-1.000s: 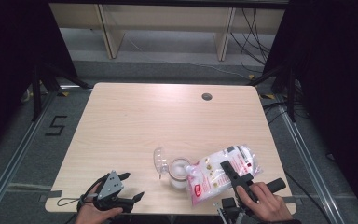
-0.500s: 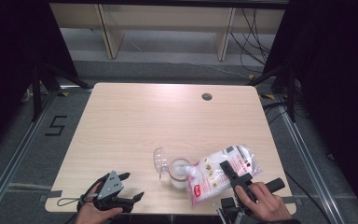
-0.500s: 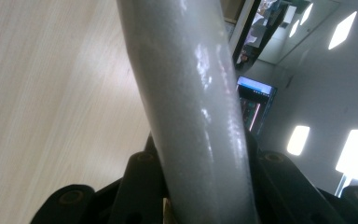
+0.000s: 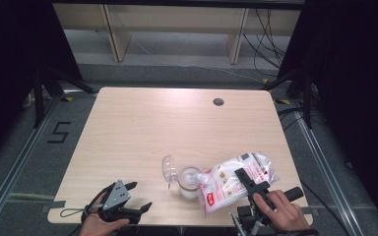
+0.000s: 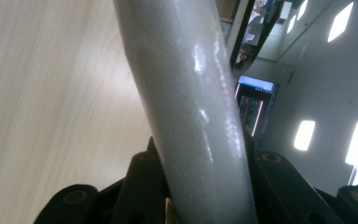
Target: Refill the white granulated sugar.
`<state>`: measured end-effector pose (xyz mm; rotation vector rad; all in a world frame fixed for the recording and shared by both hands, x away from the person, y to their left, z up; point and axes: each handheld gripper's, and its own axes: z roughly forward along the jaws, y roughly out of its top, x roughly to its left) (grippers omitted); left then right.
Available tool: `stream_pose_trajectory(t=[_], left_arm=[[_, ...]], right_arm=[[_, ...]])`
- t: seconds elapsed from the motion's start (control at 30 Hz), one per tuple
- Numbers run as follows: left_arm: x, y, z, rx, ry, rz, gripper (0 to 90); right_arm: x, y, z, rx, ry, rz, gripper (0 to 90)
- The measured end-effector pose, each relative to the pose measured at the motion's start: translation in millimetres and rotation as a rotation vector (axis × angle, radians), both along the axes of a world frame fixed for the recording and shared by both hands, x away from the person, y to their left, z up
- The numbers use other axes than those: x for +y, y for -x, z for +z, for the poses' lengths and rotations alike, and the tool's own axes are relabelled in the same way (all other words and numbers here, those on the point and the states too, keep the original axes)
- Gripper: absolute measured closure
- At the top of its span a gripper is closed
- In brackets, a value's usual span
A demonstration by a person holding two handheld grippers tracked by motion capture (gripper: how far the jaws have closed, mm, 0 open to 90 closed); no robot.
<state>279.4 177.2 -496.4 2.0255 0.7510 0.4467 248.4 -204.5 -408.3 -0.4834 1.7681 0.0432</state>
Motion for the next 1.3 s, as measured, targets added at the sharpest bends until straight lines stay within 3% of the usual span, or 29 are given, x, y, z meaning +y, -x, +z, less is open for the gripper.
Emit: stream_pose_trajectory(t=[0.1,0.23,0.3,0.37,0.5,0.57,0.6,0.7,0.77,0.8,0.93,1.03,1.1,1.3], left_arm=[[0.2,-0.2,0.2,-0.005,-0.004,-0.004,17.8],[0.5,-0.6,0.3,-0.01,-0.009,-0.008,17.8],[0.0,-0.1,0.0,-0.002,0.002,-0.003,17.8],[0.8,-1.2,0.4,-0.015,-0.013,-0.013,17.8],[0.2,0.1,0.2,-0.005,-0.004,0.0,17.8],[0.4,-0.4,0.1,-0.005,-0.004,-0.008,17.8],[0.8,-1.0,0.3,-0.013,-0.012,-0.012,17.8],[0.5,-1.3,0.1,-0.014,-0.009,-0.016,17.8],[0.5,-1.3,0.1,-0.014,-0.009,-0.015,17.8],[0.5,-1.3,0.1,-0.014,-0.009,-0.014,17.8],[0.7,-0.9,0.5,-0.014,-0.011,-0.016,17.8],[0.8,-1.1,0.3,-0.014,-0.012,-0.012,17.8],[0.3,-1.3,0.0,-0.013,-0.008,-0.017,17.8],[0.3,-1.2,-0.1,-0.013,-0.007,-0.017,17.8]], right_arm=[[-2.3,0.6,-1.7,0.004,-0.024,-0.013,73.8],[-2.1,-0.3,1.1,-0.004,0.002,0.001,73.8],[-1.9,1.0,-0.3,0.008,-0.005,-0.019,73.9],[0.2,0.7,0.1,-0.008,-0.002,0.007,73.9],[2.0,0.9,0.0,0.001,-0.007,0.008,74.0],[0.4,2.1,-0.2,0.008,-0.016,-0.017,74.0],[0.1,0.6,1.3,-0.006,-0.004,0.007,74.0],[-2.1,2.2,0.8,0.006,-0.02,-0.026,74.1],[-1.8,2.3,0.0,0.004,-0.028,-0.019,74.1],[0.1,1.4,1.9,-0.003,0.001,0.006,74.1],[2.3,0.1,-0.1,0.006,0.004,0.011,74.1],[-0.1,0.6,-2.4,0.016,-0.024,-0.011,74.1],[-0.6,-1.3,-1.2,0.0,-0.011,0.011,74.2],[-0.3,-1.6,-2.1,0.031,-0.048,0.01,74.2]])
